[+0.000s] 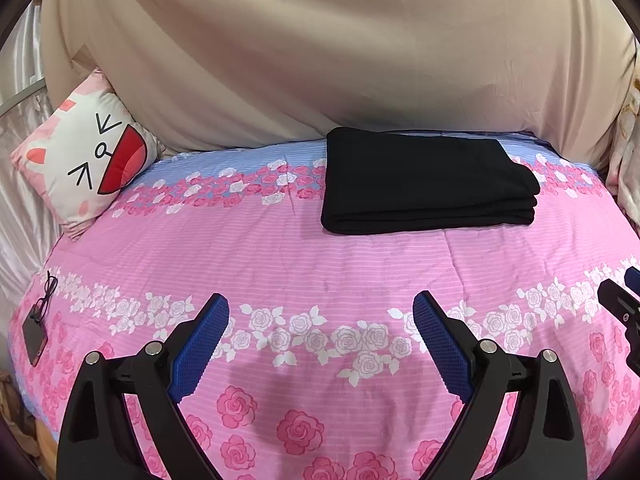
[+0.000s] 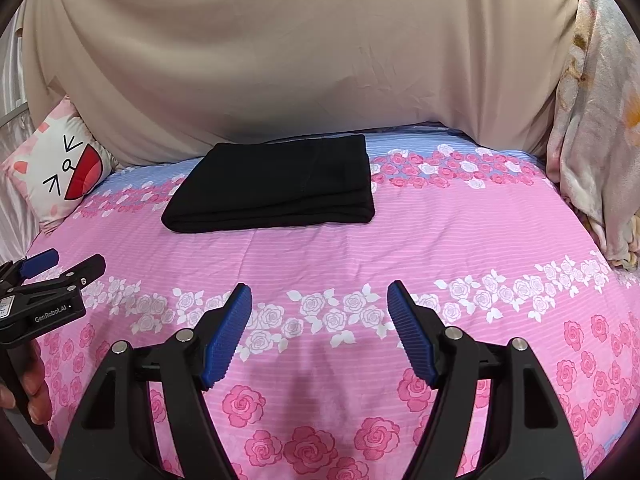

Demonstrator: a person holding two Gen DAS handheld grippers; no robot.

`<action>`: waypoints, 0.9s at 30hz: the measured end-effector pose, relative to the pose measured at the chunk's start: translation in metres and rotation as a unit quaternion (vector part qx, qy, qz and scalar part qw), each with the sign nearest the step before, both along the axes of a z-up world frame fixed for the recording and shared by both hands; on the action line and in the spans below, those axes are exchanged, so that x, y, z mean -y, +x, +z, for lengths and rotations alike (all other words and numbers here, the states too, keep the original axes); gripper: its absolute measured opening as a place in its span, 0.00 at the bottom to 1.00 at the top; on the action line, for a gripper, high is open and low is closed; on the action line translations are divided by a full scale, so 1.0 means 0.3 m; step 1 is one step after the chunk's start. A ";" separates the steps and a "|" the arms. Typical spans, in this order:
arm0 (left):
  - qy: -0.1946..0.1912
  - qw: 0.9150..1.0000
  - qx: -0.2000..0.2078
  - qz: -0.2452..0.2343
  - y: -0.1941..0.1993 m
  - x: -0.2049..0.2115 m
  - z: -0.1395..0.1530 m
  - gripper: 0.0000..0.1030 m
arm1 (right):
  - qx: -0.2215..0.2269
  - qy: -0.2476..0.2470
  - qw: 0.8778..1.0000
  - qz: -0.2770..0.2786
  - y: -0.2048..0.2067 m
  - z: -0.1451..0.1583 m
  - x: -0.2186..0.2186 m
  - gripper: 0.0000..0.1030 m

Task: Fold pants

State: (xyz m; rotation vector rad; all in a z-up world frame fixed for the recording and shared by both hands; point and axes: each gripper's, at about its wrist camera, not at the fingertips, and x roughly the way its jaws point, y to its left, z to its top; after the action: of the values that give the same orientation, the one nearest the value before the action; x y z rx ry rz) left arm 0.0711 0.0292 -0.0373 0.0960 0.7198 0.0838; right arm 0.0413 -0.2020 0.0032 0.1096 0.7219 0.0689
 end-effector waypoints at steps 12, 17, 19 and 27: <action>0.003 1.000 -0.004 -0.003 0.006 0.004 -0.004 0.89 | -0.004 0.003 1.000 0.002 0.001 -0.008 0.001 0.66; 0.004 1.000 -0.006 -0.002 0.009 0.008 -0.011 0.89 | -0.006 0.003 1.000 0.002 0.002 -0.013 0.003 0.66; -0.003 1.000 -0.016 -0.004 0.016 0.005 -0.019 0.89 | -0.006 0.003 1.000 0.002 0.003 -0.013 0.003 0.66; -0.021 1.000 -0.019 -0.012 0.024 -0.003 -0.033 0.89 | -0.009 0.004 1.000 -0.001 0.003 -0.023 0.006 0.66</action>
State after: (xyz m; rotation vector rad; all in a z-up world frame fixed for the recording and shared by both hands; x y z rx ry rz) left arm 0.0785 0.0301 -0.0471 0.0654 0.7575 0.0435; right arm 0.0423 -0.2038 -0.0037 0.1184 0.7388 0.0687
